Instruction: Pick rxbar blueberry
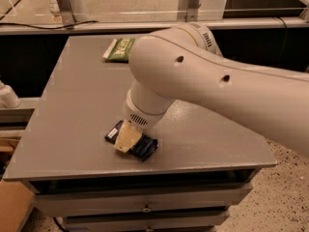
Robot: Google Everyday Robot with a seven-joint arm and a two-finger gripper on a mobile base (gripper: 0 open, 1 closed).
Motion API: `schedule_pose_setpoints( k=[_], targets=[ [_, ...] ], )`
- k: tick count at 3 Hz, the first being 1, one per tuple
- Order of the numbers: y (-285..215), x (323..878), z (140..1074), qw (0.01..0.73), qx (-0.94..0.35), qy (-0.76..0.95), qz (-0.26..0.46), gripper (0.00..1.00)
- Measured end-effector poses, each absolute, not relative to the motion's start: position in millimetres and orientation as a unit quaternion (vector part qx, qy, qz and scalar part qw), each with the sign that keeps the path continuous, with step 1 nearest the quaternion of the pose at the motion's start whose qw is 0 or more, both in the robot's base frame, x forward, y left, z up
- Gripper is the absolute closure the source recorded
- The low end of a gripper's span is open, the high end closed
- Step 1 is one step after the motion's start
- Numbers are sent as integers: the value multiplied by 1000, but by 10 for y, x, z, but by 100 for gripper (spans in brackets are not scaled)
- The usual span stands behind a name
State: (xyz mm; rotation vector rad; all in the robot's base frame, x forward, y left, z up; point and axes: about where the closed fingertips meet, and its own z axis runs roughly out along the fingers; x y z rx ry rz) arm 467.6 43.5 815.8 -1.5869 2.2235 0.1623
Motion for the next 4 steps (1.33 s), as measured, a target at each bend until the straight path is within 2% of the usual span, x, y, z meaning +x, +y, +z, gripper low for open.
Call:
schedule_pose_setpoints(
  k=[1,2,4],
  targets=[
    [434,4677,8219,201,-568,796,58,87],
    [497,4675,8266,203,-566,796,74,100],
    [973,4759,8620,230,-578,775,113,100]
  ],
)
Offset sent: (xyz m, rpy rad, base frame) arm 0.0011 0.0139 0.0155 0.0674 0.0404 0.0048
